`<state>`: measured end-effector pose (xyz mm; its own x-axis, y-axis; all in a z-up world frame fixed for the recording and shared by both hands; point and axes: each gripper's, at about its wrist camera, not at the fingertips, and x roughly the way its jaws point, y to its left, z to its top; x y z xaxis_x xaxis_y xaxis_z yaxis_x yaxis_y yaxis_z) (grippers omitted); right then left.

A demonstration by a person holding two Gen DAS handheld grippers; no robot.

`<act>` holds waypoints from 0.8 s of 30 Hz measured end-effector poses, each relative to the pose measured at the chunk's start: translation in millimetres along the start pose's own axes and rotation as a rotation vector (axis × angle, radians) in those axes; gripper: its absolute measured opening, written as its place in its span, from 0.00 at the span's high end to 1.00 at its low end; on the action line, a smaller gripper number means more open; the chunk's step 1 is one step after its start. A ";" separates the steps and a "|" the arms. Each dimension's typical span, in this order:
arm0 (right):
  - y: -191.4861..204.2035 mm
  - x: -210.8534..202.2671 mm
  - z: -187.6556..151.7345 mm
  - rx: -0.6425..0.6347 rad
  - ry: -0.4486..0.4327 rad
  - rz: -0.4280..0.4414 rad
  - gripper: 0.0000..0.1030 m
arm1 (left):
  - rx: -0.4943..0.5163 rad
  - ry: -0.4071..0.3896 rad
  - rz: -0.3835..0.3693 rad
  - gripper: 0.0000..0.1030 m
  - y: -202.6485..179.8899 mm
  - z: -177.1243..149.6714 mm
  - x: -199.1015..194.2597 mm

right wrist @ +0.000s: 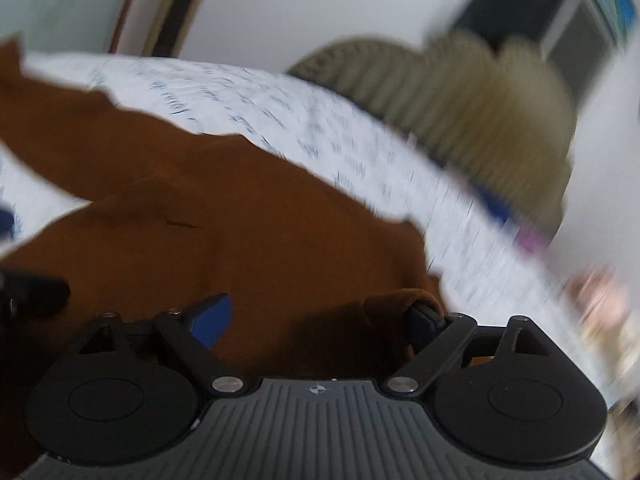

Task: Fold small clothes

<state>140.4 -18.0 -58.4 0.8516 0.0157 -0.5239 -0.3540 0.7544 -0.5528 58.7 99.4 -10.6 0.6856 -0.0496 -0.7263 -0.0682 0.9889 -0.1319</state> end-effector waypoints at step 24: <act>-149.7 -84.1 -24.0 0.855 0.184 0.459 0.21 | 0.003 -0.067 -0.068 0.39 -4.0 18.1 -1.3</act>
<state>112.5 -148.1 52.9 0.6026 0.3781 -0.7028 -0.1750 0.9218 0.3459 71.3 98.0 3.1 0.7353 -0.1071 -0.6693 -0.0176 0.9841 -0.1768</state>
